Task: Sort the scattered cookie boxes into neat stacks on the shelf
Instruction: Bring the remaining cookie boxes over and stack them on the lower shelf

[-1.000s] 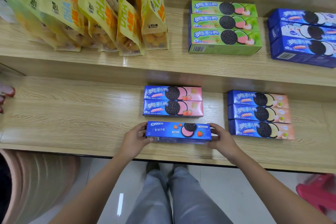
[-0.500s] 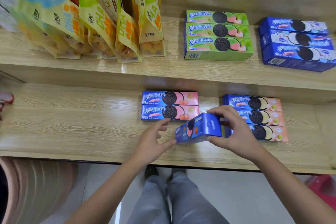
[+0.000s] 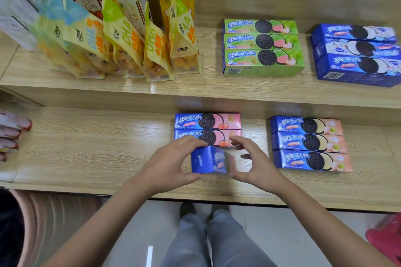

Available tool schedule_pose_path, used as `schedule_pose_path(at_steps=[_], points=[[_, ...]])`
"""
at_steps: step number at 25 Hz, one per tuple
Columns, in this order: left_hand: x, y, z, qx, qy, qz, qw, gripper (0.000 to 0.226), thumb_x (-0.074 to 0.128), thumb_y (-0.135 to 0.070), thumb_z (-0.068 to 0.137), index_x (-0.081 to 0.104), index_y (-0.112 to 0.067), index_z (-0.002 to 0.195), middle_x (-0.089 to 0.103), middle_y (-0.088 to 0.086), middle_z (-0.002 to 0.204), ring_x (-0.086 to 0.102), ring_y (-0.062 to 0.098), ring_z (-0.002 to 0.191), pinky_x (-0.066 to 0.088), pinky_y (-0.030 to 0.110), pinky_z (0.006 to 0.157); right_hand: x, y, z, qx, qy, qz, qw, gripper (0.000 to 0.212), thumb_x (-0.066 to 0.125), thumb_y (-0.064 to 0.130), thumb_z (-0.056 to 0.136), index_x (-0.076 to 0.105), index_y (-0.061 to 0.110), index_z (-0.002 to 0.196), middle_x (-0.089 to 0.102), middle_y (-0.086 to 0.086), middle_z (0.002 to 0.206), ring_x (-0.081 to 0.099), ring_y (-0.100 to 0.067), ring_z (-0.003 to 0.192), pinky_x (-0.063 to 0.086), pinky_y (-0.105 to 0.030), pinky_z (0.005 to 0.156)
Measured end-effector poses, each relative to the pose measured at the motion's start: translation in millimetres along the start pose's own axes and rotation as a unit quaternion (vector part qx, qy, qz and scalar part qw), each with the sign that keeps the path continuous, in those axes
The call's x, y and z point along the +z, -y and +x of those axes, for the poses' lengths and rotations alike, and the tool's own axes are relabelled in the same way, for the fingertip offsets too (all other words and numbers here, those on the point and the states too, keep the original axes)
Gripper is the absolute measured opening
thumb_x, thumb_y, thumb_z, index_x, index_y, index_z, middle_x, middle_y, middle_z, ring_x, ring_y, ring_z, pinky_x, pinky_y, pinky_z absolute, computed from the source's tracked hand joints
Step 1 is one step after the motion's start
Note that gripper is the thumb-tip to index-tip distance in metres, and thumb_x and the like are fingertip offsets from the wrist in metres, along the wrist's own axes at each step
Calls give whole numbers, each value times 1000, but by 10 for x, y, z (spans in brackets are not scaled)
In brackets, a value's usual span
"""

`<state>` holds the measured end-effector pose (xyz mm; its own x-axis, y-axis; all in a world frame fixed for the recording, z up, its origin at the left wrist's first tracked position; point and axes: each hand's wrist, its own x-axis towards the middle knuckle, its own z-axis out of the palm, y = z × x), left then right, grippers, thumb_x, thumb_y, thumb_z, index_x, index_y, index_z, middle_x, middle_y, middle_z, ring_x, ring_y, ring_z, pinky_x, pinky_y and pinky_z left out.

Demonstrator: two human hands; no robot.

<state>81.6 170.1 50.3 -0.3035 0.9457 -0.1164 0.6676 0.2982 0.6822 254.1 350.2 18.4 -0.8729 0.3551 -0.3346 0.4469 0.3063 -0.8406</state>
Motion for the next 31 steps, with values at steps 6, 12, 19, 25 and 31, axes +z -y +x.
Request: schedule_pose_path(at_steps=[6,12,19,25,31], points=[[21,576,-332,-127,-11,42,991,62,75,-26,67,43,-37,119,56,-15,122,51,5,105,45,27,80,240,-577,85,215,14,55,975,70,75,-1,67,41,9,128,49,-5,108,51,-20,94,44,-26,74],[585,978,-296,-240,-45,-58,968,59,76,-11,66,50,-30,116,62,-5,114,59,9,96,52,34,77,377,-790,170,227,-90,69,967,56,75,-2,63,54,14,112,61,9,85,61,-14,75,53,-28,71],[900,1057,-81,-260,-116,-158,945,60,72,3,67,56,-26,117,67,-14,90,62,-5,81,51,16,69,348,-873,170,227,-153,78,959,55,77,-1,62,55,16,110,62,9,83,61,-3,69,51,-17,61],[910,1063,-24,-295,-134,-199,925,78,72,5,66,43,-27,130,61,-16,104,63,0,82,46,9,65,312,-829,279,229,-151,72,959,67,79,4,61,50,19,119,61,5,82,62,-18,74,52,-37,75],[864,1122,32,-305,-123,-220,918,84,71,8,64,44,-35,131,67,-16,81,64,-4,72,47,7,64,288,-791,344,206,-136,65,967,57,81,4,57,60,22,108,62,5,74,60,-15,66,51,-28,64]])
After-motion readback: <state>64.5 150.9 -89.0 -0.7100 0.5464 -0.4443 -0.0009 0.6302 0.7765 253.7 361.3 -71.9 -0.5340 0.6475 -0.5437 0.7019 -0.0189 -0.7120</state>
